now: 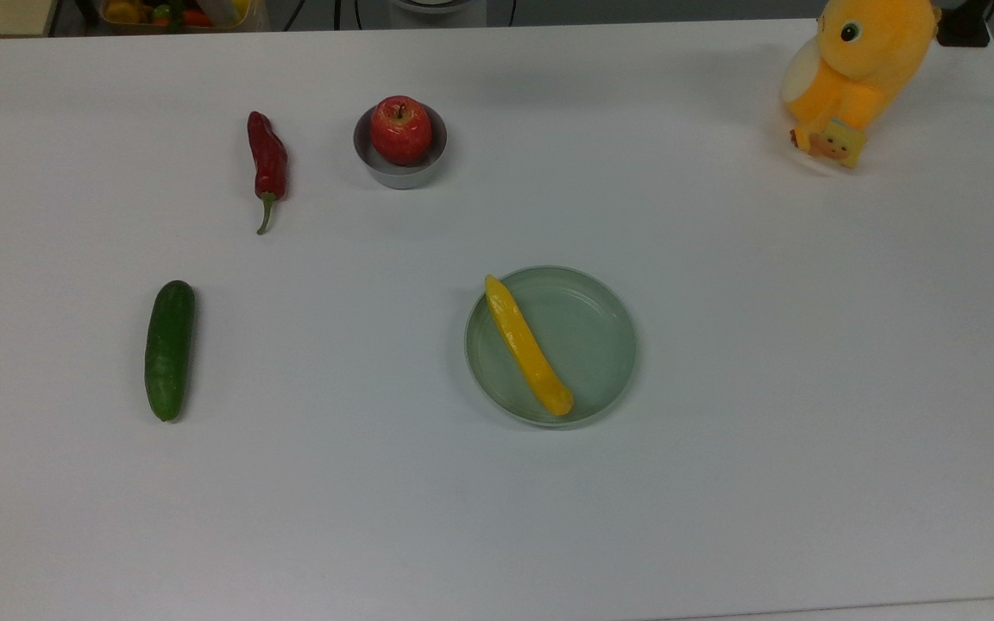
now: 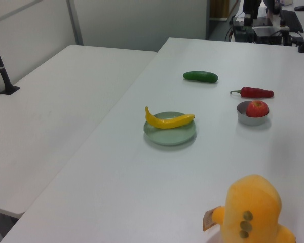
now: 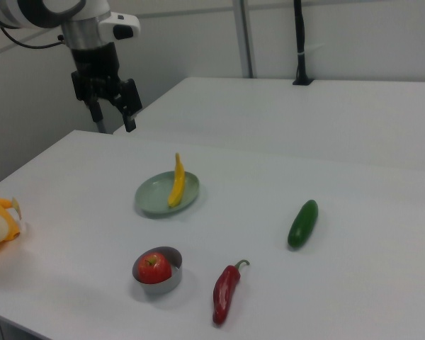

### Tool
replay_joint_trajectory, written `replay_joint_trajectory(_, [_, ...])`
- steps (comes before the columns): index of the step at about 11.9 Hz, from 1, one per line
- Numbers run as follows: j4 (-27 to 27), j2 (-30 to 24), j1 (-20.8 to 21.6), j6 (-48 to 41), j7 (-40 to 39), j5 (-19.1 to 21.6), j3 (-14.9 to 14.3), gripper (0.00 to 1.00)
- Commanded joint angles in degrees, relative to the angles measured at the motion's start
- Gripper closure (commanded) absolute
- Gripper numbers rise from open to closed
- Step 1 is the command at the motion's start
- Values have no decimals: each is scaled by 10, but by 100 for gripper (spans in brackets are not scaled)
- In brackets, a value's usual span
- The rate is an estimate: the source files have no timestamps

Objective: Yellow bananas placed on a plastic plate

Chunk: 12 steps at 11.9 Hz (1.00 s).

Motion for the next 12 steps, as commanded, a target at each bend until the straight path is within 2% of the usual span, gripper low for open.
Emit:
replay_joint_trajectory(1, [-21,-1,25,3,-5,10,-18,0])
replay_joint_trajectory(6, [-21,36,24,89,-64,1,-17,0])
replay_joint_trajectory(12, [-21,44,21,91,-65,2,-17,0])
